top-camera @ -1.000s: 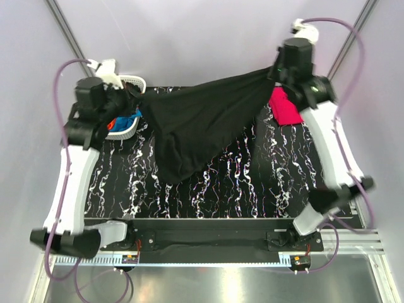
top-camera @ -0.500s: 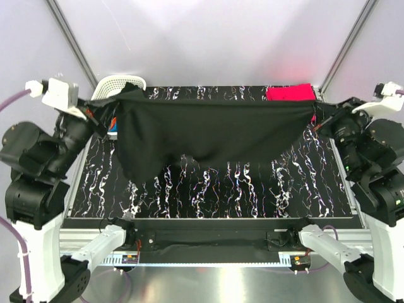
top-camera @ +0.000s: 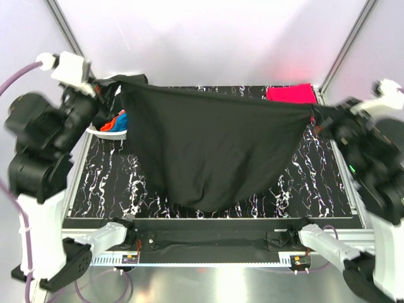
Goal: Fold and stack the t-shirts
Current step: Flatten the tshirt out
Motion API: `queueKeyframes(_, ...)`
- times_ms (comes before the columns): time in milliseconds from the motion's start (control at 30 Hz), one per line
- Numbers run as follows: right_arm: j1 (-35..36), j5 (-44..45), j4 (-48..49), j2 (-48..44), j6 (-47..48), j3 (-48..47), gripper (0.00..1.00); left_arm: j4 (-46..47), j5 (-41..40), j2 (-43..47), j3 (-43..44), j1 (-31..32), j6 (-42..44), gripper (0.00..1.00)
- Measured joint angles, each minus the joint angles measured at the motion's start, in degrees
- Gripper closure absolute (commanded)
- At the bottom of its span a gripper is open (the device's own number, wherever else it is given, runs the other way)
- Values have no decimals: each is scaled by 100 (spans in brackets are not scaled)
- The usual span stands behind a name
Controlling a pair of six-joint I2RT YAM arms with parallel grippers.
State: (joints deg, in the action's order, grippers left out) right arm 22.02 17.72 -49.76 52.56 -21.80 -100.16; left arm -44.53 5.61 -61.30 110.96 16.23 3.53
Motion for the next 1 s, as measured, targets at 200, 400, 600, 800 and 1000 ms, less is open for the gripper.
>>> queueKeyframes(200, 7, -328, -396, -833, -227, -216, 100, 4, 107, 468, 105, 221, 127, 100)
queueKeyframes(400, 11, 138, -422, -584, -352, 26, 100, 564, 46, 160, -87, 232, 229, 100)
queueKeyframes(600, 0, 1523, 146, 885, -175, 643, 100, 1451, -479, -1113, -409, 227, 378, 100)
queueKeyframes(800, -518, 2166, 1099, 2798, 243, 1038, 100, 2076, -682, -3246, 131, 203, 603, 100)
queueKeyframes(1000, -1268, 2334, 1434, 4297, 520, 577, 100, 2306, -588, -5230, 861, 210, 590, 100)
